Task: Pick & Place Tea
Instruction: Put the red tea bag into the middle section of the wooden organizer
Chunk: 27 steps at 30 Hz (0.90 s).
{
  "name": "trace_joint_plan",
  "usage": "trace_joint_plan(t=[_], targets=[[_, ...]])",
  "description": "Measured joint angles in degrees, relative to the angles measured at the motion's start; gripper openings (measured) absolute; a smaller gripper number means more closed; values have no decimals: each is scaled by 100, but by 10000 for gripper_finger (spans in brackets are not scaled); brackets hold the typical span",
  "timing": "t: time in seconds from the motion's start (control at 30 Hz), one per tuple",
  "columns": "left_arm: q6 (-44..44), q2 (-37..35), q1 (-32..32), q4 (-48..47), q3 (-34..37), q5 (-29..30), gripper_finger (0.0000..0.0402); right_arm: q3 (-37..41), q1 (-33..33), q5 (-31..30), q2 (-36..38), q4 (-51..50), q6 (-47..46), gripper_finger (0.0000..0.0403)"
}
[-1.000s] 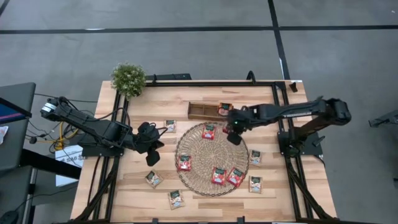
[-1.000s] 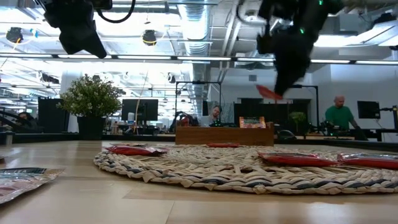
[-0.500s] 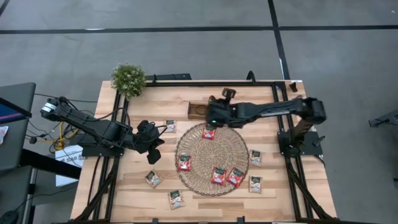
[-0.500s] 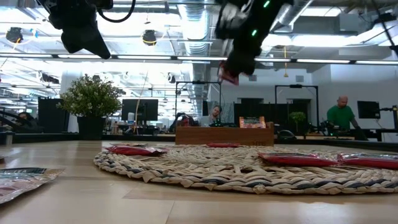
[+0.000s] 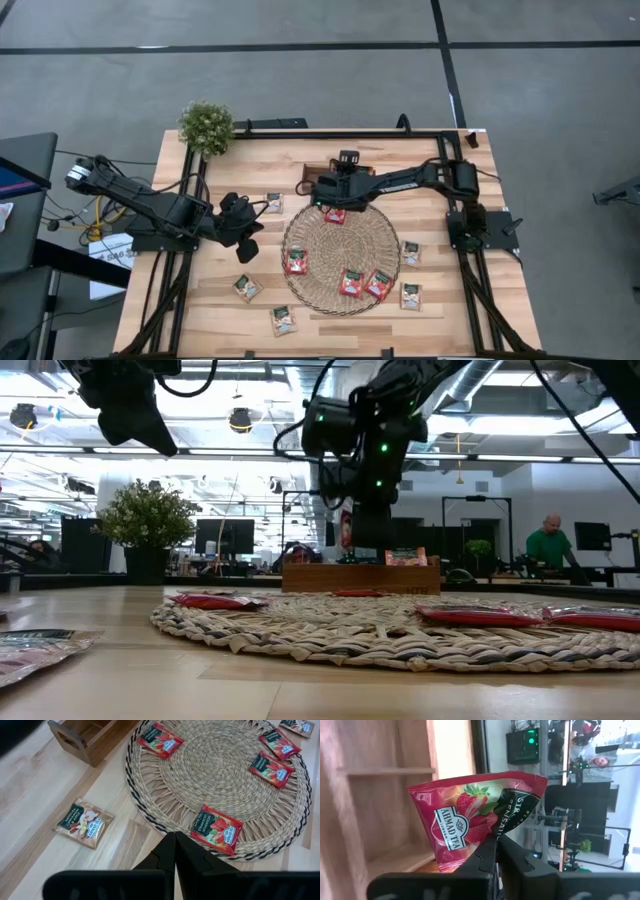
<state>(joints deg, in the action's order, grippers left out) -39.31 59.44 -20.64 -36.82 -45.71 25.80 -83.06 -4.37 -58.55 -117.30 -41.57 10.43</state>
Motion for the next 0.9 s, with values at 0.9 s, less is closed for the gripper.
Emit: trace_joint_plan(t=[0.9], targets=[[50,0,0,2,0,-2,0,13,-327,1216,-13,-146,-455,32]])
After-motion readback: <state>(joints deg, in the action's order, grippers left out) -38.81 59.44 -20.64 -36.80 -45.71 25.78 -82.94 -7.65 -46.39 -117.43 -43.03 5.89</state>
